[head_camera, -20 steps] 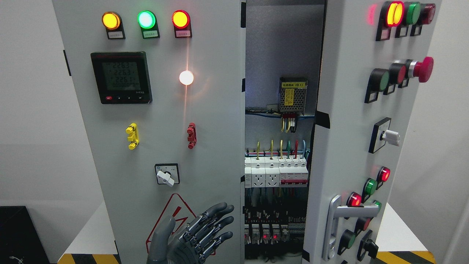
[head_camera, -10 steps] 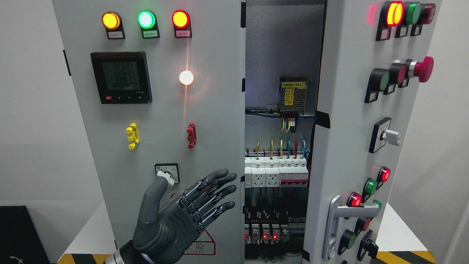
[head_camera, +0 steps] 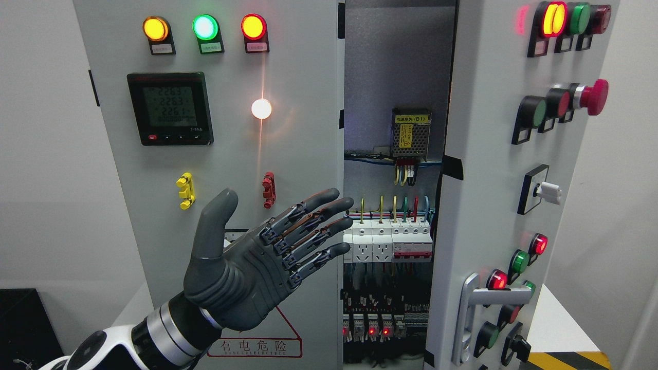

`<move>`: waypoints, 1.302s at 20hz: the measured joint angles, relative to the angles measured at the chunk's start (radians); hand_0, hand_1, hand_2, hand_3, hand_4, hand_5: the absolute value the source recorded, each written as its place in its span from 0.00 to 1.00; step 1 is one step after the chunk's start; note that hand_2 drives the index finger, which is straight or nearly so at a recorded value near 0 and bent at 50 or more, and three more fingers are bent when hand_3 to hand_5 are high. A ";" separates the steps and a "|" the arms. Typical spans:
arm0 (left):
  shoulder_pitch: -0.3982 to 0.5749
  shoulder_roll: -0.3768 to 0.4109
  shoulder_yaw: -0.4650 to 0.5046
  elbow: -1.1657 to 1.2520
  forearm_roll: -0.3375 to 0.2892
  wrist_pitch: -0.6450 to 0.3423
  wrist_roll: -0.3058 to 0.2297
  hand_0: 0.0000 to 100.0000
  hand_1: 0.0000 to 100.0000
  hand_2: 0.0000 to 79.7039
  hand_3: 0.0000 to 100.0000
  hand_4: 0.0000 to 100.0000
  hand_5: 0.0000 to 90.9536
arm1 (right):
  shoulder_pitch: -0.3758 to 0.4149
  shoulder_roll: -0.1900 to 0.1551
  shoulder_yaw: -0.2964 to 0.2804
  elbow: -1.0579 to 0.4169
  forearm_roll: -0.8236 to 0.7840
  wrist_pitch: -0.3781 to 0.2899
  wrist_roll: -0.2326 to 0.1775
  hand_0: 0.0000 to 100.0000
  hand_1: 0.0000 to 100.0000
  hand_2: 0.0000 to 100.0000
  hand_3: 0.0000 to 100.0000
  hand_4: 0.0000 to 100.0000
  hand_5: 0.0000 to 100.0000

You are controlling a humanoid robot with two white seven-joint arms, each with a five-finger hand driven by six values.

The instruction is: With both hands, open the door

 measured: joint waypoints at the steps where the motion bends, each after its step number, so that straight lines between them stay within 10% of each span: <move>1: -0.015 -0.005 -0.012 0.001 0.008 0.001 0.000 0.00 0.00 0.00 0.00 0.00 0.00 | 0.000 0.000 0.000 0.000 0.000 0.000 0.000 0.19 0.00 0.00 0.00 0.00 0.00; 26: -0.232 -0.179 -0.185 0.113 0.049 0.027 0.004 0.00 0.00 0.00 0.00 0.00 0.00 | 0.000 0.000 0.000 -0.001 0.000 0.000 0.001 0.19 0.00 0.00 0.00 0.00 0.00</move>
